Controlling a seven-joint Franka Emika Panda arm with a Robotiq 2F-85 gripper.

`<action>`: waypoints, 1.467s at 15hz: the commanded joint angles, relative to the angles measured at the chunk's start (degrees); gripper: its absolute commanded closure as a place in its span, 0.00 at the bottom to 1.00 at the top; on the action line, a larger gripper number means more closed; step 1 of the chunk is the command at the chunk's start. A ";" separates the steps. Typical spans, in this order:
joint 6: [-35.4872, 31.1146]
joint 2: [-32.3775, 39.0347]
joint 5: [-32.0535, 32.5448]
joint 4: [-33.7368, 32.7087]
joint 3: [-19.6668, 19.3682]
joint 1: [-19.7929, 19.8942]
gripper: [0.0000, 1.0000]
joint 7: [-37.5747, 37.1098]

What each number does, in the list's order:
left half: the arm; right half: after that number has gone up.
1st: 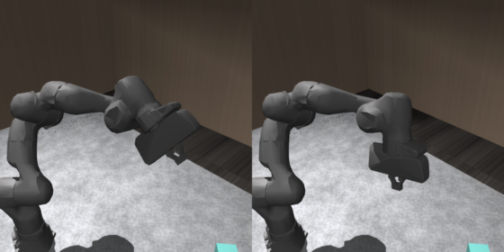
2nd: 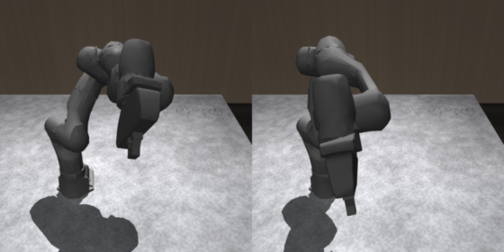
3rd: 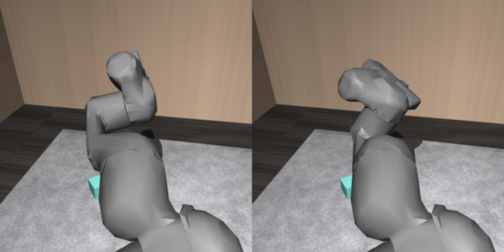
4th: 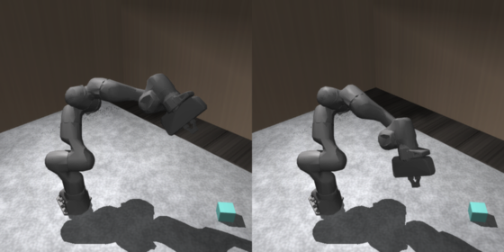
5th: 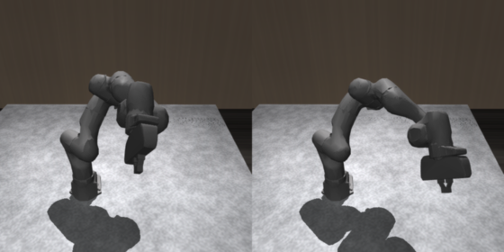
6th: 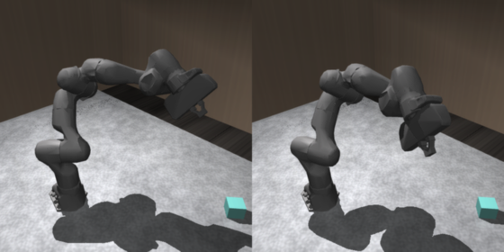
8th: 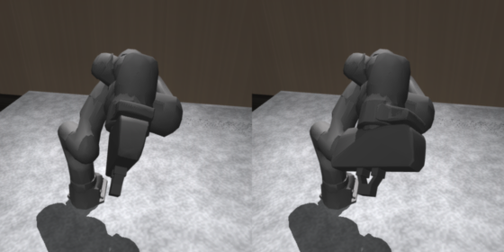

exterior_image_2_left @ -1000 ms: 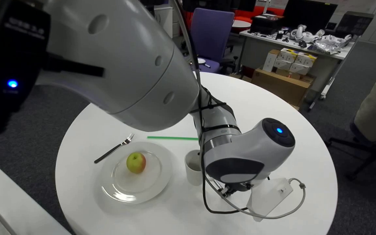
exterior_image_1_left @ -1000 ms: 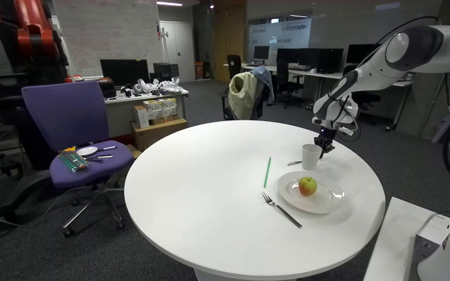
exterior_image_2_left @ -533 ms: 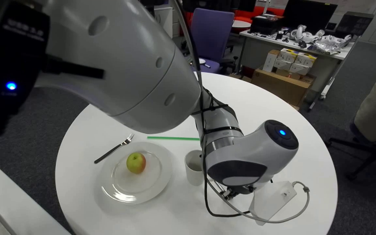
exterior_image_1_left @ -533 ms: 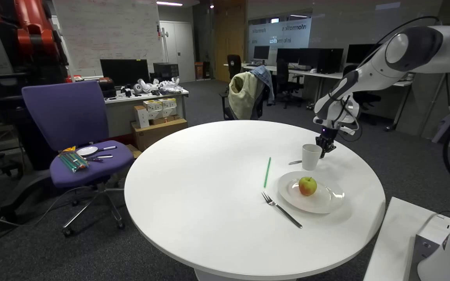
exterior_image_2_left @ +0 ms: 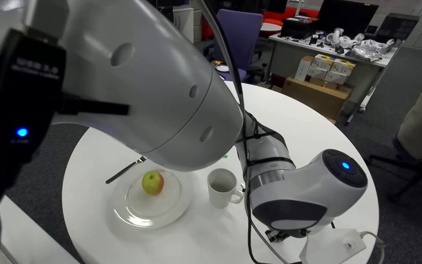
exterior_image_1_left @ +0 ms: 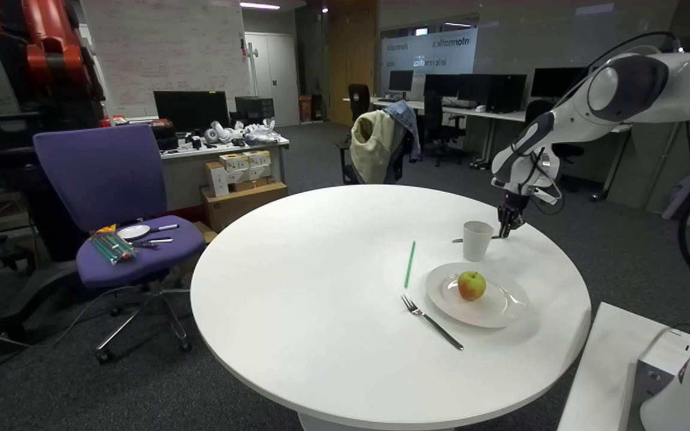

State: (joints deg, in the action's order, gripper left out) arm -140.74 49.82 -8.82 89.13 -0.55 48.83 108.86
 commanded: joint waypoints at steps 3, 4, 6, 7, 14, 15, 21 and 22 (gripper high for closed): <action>5.59 4.00 -1.29 -6.36 -1.06 0.98 0.97 -9.07; 6.40 4.20 -1.83 -6.69 -0.76 1.35 0.97 -10.73; 7.63 4.42 -2.80 -7.01 -0.33 1.86 0.97 -13.31; 7.71 4.31 -3.43 -6.85 -0.10 2.11 0.97 -14.35; 3.77 2.30 -4.03 -4.21 -0.97 1.38 0.97 -20.36; 2.62 1.46 -3.43 -3.11 -1.25 1.10 0.97 -20.76; -3.24 -1.02 -2.44 0.37 -1.20 1.09 0.97 -21.62; -4.07 -1.40 -2.31 1.04 -1.21 1.06 0.97 -21.69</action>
State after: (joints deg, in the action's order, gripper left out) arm -141.95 51.86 -12.38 85.81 -1.43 50.25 88.85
